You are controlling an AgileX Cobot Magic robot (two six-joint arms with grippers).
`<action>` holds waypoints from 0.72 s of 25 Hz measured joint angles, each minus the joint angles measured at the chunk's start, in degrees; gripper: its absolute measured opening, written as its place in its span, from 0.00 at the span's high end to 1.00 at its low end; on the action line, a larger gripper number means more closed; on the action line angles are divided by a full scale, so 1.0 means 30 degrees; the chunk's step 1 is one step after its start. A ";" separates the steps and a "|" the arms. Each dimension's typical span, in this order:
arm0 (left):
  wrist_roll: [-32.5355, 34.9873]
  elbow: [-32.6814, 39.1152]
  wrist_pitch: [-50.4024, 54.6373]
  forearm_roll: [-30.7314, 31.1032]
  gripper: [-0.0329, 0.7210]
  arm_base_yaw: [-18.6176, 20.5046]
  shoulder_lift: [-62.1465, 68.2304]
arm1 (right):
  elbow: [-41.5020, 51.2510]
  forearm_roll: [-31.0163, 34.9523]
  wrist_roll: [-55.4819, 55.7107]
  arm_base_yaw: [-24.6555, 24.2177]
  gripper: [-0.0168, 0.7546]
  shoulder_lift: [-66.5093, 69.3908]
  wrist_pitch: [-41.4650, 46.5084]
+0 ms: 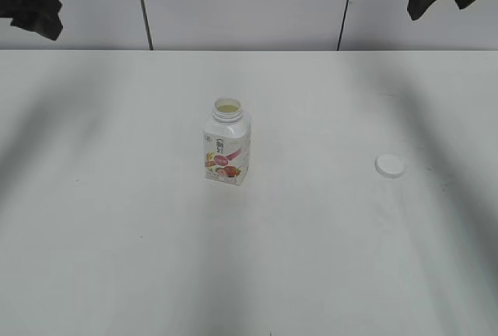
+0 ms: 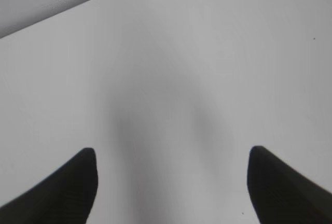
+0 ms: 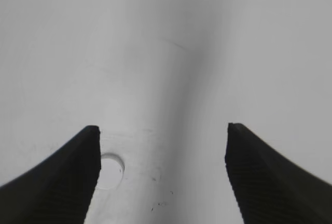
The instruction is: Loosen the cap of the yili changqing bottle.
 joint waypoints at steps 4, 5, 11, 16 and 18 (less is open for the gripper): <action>0.0311 -0.1851 0.3109 -0.0615 0.23 0.0693 0.0000 | 0.0000 0.0000 0.0000 -0.0210 0.22 -0.0943 0.0322; 0.0311 -0.2226 0.3730 -0.0657 0.23 0.0869 0.0000 | 0.0000 0.0018 0.0000 -0.0365 0.22 -0.1228 0.0321; -0.0600 -0.3044 0.7363 -0.0702 0.23 0.2220 0.0000 | 0.0000 0.0546 0.0000 -0.1785 0.22 -0.3259 0.0372; -0.0862 -0.3044 0.8595 -0.0752 0.23 0.2511 -0.0484 | 0.0000 0.0661 0.0006 -0.2092 0.22 -0.5428 0.0412; -0.0914 -0.3044 0.8633 -0.1002 0.23 0.2511 -0.1273 | 0.0000 0.0751 0.0006 -0.2092 0.22 -0.6394 0.0412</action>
